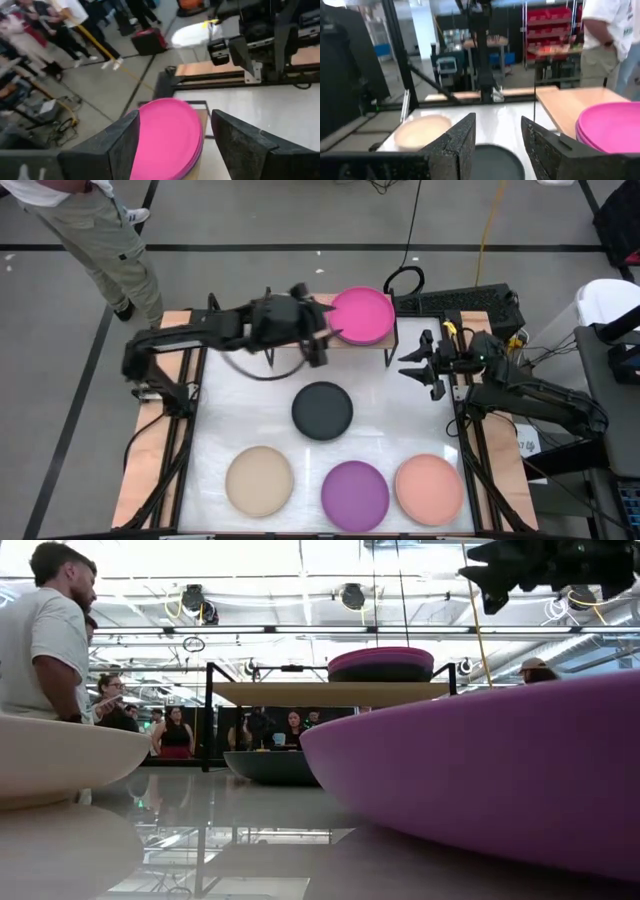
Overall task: Place and stack plates onto a shelf
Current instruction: Put the light orange plate on the shelf
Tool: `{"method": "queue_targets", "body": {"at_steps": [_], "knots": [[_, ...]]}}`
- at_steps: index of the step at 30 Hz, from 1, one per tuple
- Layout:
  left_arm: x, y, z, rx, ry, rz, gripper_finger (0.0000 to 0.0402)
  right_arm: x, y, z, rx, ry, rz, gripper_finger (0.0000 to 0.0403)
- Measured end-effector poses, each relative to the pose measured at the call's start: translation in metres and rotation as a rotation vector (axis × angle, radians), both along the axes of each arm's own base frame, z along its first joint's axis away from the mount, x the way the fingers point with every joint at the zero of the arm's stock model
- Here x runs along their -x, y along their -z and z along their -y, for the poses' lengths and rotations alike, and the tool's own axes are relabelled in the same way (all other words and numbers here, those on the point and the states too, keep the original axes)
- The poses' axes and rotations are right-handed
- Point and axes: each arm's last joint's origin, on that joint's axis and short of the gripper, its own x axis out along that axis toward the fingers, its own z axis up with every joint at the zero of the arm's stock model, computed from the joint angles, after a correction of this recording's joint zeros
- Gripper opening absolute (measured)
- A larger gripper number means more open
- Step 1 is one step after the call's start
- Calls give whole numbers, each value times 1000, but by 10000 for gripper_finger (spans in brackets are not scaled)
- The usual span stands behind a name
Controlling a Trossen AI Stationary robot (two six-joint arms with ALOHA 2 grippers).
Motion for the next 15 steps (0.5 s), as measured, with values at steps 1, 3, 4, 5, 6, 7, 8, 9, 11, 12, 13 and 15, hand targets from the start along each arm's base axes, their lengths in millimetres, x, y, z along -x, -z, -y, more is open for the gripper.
{"method": "queue_targets", "body": {"at_steps": [1,3,4,5,6,7,8,9,11,12,13,15], "knots": [[9,-6,5,2,-2,17,250,-2,-4,0,4,-5,-25,141],[26,-19,16,7,7,86,250,-4,-12,0,8,-15,-62,141],[34,-21,21,15,16,111,250,-5,-15,-1,5,-22,-77,141],[41,-21,26,24,27,126,250,-7,-18,-1,0,-28,-94,141],[45,-19,31,34,39,144,250,-8,-20,-1,-2,-33,-108,141],[49,-16,34,46,47,170,250,-9,-23,-1,0,-40,-125,141],[53,-10,37,54,48,180,250,-10,-25,-2,3,-47,-142,141],[55,-3,41,61,53,191,250,-11,-27,-2,4,-55,-162,141],[59,11,49,76,75,242,250,-14,-27,-4,-5,-78,-223,141],[61,21,53,85,89,257,250,-15,-26,-5,-10,-92,-264,141],[63,30,57,96,105,280,250,-16,-25,-7,-17,-107,-306,141],[65,52,66,116,132,316,250,-17,-21,-10,-31,-133,-394,141]]}}
